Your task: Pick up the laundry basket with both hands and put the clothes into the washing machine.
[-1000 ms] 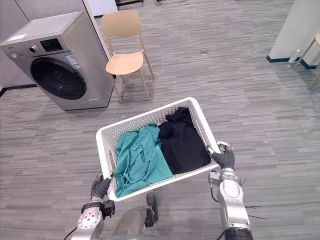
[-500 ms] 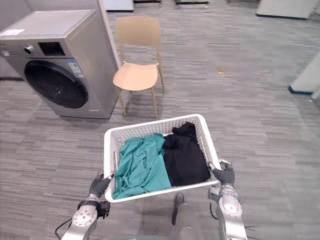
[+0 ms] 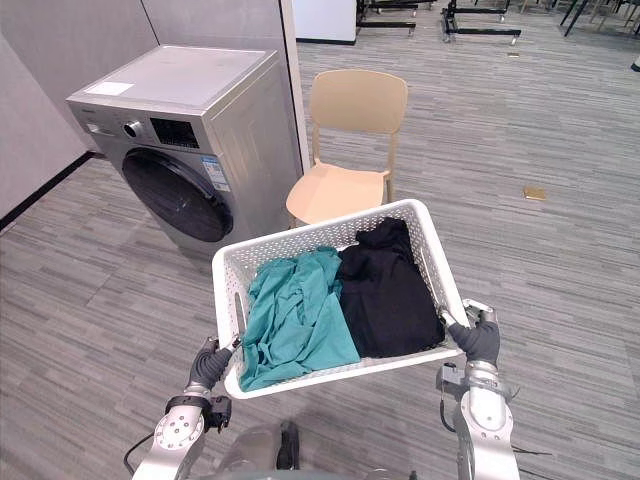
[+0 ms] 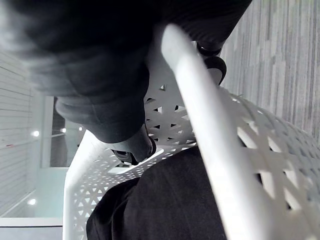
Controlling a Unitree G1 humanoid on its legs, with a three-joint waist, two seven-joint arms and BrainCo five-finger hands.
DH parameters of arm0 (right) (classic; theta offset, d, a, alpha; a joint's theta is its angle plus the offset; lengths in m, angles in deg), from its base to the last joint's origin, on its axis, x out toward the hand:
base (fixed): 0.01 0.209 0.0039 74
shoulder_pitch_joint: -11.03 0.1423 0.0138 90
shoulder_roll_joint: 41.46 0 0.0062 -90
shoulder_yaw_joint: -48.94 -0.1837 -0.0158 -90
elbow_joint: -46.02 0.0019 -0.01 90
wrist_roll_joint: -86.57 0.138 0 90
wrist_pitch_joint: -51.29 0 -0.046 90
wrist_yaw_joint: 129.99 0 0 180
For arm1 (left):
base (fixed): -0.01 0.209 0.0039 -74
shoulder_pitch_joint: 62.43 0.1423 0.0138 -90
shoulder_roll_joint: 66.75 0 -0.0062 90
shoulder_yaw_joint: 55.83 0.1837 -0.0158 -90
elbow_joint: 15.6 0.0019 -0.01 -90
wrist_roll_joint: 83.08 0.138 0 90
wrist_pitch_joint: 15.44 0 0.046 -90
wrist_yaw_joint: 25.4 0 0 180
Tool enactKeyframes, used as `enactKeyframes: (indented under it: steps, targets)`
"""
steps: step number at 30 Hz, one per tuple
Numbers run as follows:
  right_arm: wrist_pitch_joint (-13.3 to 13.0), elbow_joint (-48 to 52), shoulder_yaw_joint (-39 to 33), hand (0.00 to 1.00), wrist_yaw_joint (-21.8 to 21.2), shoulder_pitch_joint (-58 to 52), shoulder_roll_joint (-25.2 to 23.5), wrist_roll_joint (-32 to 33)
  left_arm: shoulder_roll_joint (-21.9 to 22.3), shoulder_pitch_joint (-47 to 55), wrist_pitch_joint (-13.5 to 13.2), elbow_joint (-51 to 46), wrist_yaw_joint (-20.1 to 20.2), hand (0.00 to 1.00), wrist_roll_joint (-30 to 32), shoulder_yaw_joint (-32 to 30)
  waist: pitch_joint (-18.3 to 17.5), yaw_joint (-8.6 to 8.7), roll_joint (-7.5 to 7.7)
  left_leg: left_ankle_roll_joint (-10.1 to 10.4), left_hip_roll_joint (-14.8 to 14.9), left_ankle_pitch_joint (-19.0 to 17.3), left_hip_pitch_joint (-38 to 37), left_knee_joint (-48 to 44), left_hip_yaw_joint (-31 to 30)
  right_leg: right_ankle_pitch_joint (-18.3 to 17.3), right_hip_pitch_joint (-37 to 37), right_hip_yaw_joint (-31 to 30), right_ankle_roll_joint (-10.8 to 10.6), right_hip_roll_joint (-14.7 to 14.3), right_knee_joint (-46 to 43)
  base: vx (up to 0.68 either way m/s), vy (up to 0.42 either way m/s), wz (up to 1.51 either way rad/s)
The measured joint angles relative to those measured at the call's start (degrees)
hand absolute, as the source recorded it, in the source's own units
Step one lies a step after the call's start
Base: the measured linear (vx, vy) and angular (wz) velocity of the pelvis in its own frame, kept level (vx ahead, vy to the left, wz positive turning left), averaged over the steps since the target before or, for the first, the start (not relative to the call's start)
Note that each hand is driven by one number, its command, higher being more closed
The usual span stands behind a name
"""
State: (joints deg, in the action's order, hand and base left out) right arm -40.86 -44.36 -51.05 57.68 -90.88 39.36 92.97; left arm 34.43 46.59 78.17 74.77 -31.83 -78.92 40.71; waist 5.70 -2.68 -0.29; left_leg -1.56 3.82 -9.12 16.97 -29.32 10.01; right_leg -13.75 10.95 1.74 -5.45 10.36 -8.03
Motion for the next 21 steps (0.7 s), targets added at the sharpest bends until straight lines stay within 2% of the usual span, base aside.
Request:
enactKeyframes:
  steps: [1, 2, 3, 4, 5, 6, 8, 9, 10, 11, 12, 13, 14, 15, 16, 17, 18, 19, 20, 21]
  targets:
    - [0.09, -0.95, 0.16, 1.0, -0.03, 0.6, -0.07, -0.02, -0.09, 0.37, 0.33, 0.11, 0.0, 1.0, 0.0, -0.03, -0.11, 0.15, 0.24, -0.18, -0.02, -1.19, 0.01, -2.04, 0.32, 0.56, 0.17, -1.26, -0.07, 0.49, -0.71, 0.51, 0.37, -0.33]
    - [0.23, -1.79, 0.21, 1.0, -0.09, 1.06, -0.14, -0.15, -0.06, 1.01, 0.93, 0.18, 0.0, 1.0, 0.0, 0.08, -0.35, 0.18, 0.64, -0.48, -0.65, -3.24, -1.21, -3.59, 1.12, 1.05, -0.89, -3.29, -0.91, 1.03, -5.6, 0.47, 0.379, -0.62]
    - [-0.15, -2.93, 0.25, 1.0, -0.41, 1.37, -0.03, -0.28, 0.01, 1.33, 0.92, 0.22, 0.0, 1.0, 0.0, 0.14, -0.37, 0.19, 0.45, -0.61, -1.17, -6.64, -4.83, -1.08, 1.81, 1.03, -5.2, -4.77, -4.46, 1.65, -16.62, 0.4, 0.275, -0.65]
    - [-0.24, -3.68, 0.26, 1.0, -0.52, 1.77, -0.02, -0.28, -0.41, 1.02, 0.91, 0.33, -0.01, 1.0, 0.01, 0.1, -0.21, 0.3, 0.76, -0.73, -1.98, -7.53, -6.71, 0.23, 2.13, 1.53, -8.77, -5.8, -7.37, 2.49, -24.73, 0.39, 0.226, -0.44]
    - [-0.21, -4.87, 0.31, 1.0, -0.5, 1.92, -1.44, -0.6, -1.9, 0.54, 0.93, 1.14, -0.03, 1.0, 0.01, 0.07, -0.18, 1.0, 2.42, -1.32, -4.03, -8.03, -10.27, 2.53, 3.18, 2.49, -15.4, -7.05, -9.91, 4.16, -39.96, 0.37, 0.151, -0.23]
    - [-0.15, -6.52, 0.68, 1.0, -0.49, 1.89, -2.09, -1.2, -2.63, 0.88, 0.93, 2.01, -0.03, 1.0, 0.02, -0.01, -0.25, 1.92, 2.63, -1.57, -5.04, -8.21, -14.72, 5.45, 4.05, 2.01, -19.72, -5.45, -6.93, 4.76, -49.54, 0.36, 0.132, -0.21]
    - [-0.06, -7.94, 1.07, 1.0, -0.49, 1.91, -2.04, -1.87, -2.64, 1.1, 0.97, 2.6, -0.16, 1.0, 0.03, -0.13, 0.08, 1.89, 1.28, -1.57, -5.12, -8.21, -20.69, 10.78, 5.38, -0.22, -25.03, -0.22, -2.74, 3.98, -52.87, 0.35, 0.108, -0.44]
    - [-0.14, -7.9, 1.4, 1.0, -0.5, 2.09, -2.03, -1.95, -2.67, 1.05, 0.96, 2.61, -0.24, 1.0, 0.01, -0.47, 0.0, 1.97, 0.44, -1.53, -5.05, -8.19, -22.66, 13.15, 5.88, -1.41, -28.7, 3.43, -0.8, 2.99, -49.59, 0.41, 0.099, -0.45]
    - [-0.16, -7.84, 1.45, 1.0, -0.5, 2.53, -1.95, -1.95, -2.71, 0.79, 0.96, 2.63, -0.3, 1.0, 0.01, -0.54, 0.21, 2.76, -0.03, -1.12, -4.91, -8.33, -24.35, 14.92, 6.16, -2.26, -31.41, 6.63, 0.68, 1.45, -43.28, 0.34, 0.063, -0.21]
    - [-0.09, -7.86, 1.48, 1.0, -0.51, 2.67, -1.85, -1.95, -2.74, 0.76, 0.95, 2.64, -0.29, 1.0, 0.01, -0.54, 0.25, 3.06, -0.28, -0.71, -4.8, -8.44, -25.12, 15.6, 6.17, -2.19, -32.36, 7.98, 0.89, 0.39, -38.77, 0.38, 0.024, -0.04]
    - [-0.09, -7.85, 1.5, 1.0, -0.52, 2.72, -1.79, -1.92, -2.74, 0.68, 0.95, 2.65, -0.29, 1.0, 0.01, -0.55, 0.34, 3.46, -0.56, 0.0, -4.58, -8.8, -26.08, 16.16, 6.07, -0.77, -33.35, 9.35, 2.43, -1.3, -31.21, 0.39, -0.022, 0.11]
    - [0.06, -7.87, 1.47, 1.0, -0.51, 2.69, -1.78, -1.91, -2.73, 0.65, 0.95, 2.72, -0.29, 1.0, 0.01, -0.55, 0.5, 4.15, -0.44, 1.3, -4.59, -9.55, -28.03, 17.2, 5.75, 3.85, -34.12, 9.62, 4.02, -3.31, -21.13, 0.41, -0.049, 0.2]
    - [0.17, -8.0, 1.47, 1.0, -0.51, 2.69, -1.68, -1.9, -2.61, 0.57, 0.95, 3.12, -0.28, 1.0, 0.01, -0.55, 0.54, 4.57, -0.54, 1.78, -4.61, -9.84, -29.22, 17.67, 5.19, 9.39, -33.99, 8.89, 5.07, -4.24, -17.32, 0.48, -0.076, 0.34]
    - [0.24, -8.62, 1.45, 1.0, -0.51, 2.69, -1.26, -1.89, -1.6, -0.04, 0.94, 5.01, -0.26, 1.0, 0.03, -0.37, 0.33, 5.9, -2.09, 2.13, -3.84, -9.6, -31.23, 18.96, 2.94, 14.95, -32.16, 8.89, 6.54, -5.88, -14.91, 0.51, -0.089, 0.1]
    - [0.27, -8.48, 1.46, 1.0, -0.52, 3.14, -0.68, -1.91, -1.12, -0.55, 0.92, 5.07, -0.25, 1.0, 0.09, -0.54, 0.13, 4.72, -2.85, 4.21, -3.06, -8.33, -31.38, 19.0, 1.69, 12.92, -32.28, 8.11, 7.28, -6.51, -17.02, 0.51, -0.103, 0.05]
    - [0.27, -8.47, 1.35, 1.0, -0.51, 3.16, -0.61, -1.89, -1.09, -0.73, 0.9, 5.09, -0.24, 1.0, 0.17, -0.47, 0.16, 4.83, -2.92, 4.69, -2.94, -8.01, -31.26, 17.67, 0.57, 11.53, -32.31, 8.19, 7.37, -6.49, -18.08, 0.47, -0.148, 0.01]
    - [0.38, -7.83, 1.14, 1.0, -0.5, 2.73, -0.65, -1.87, -0.82, -1.17, 0.9, 5.09, -0.23, 1.0, 0.57, -0.46, 1.02, 5.23, -3.33, 4.84, -1.7, -7.94, -29.85, 10.49, -1.36, 8.95, -30.15, 9.59, 7.63, -6.41, -19.17, 0.44, -0.181, 0.37]
    - [0.56, -5.99, 0.89, 1.0, -0.48, 1.31, -0.73, -1.74, -0.51, -1.52, 0.9, 5.09, -0.23, 1.0, 0.59, -0.47, 2.47, 5.54, -3.83, 6.98, 0.01, -6.14, -26.57, -2.11, -1.97, 7.02, -26.36, 11.01, 8.08, -6.56, -19.21, 0.44, -0.184, 0.42]
    - [0.68, -4.48, 0.89, 1.0, -0.44, 0.2, -0.72, -1.71, -0.28, -1.42, 0.9, 4.93, -0.21, 1.0, 0.58, -0.48, 2.66, 5.35, -4.07, 7.17, 0.94, -3.22, -23.41, -9.5, -1.97, 6.0, -24.74, 11.33, 8.17, -6.83, -18.91, 0.38, -0.175, 0.13]
    - [0.77, -1.36, 1.03, 1.0, -0.42, -1.69, -0.75, -1.72, 0.3, -0.54, 0.86, 4.21, -0.2, 1.0, 0.56, -0.67, 2.8, 4.12, -4.48, 6.9, 3.73, 7.48, -17.91, -21.92, -1.1, 4.15, -21.8, 10.58, 8.52, -7.85, -17.99, 0.44, -0.143, -0.29]
